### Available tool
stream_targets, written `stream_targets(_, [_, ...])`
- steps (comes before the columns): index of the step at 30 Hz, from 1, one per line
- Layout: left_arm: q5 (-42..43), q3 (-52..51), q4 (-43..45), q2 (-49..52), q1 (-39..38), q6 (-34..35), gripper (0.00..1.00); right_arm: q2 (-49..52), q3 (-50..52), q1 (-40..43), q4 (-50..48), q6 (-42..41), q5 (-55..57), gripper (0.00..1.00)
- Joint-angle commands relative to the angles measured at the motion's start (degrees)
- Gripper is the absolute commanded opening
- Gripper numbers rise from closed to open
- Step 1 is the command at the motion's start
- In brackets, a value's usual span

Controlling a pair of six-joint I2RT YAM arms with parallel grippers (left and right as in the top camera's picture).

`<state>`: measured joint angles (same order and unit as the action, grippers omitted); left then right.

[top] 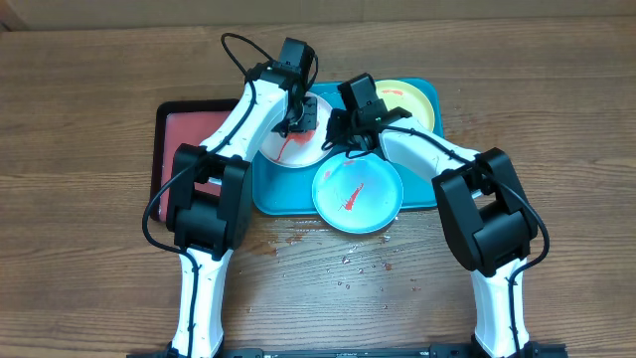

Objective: Clean dirty plates on tray and stack at the side
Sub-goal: 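Hold the white plate with the right gripper and scrub it with the sponge, then keep scrubbing the white plate with the left gripper's sponge in circles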

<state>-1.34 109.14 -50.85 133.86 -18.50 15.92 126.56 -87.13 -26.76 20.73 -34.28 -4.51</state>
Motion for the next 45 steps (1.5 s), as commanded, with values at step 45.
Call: stream_targets(45, [-7.2,-0.6,3.1,1.8,-0.1,4.1,0.04,0.6,-1.7,0.0,2.1,0.2,-0.7,0.04])
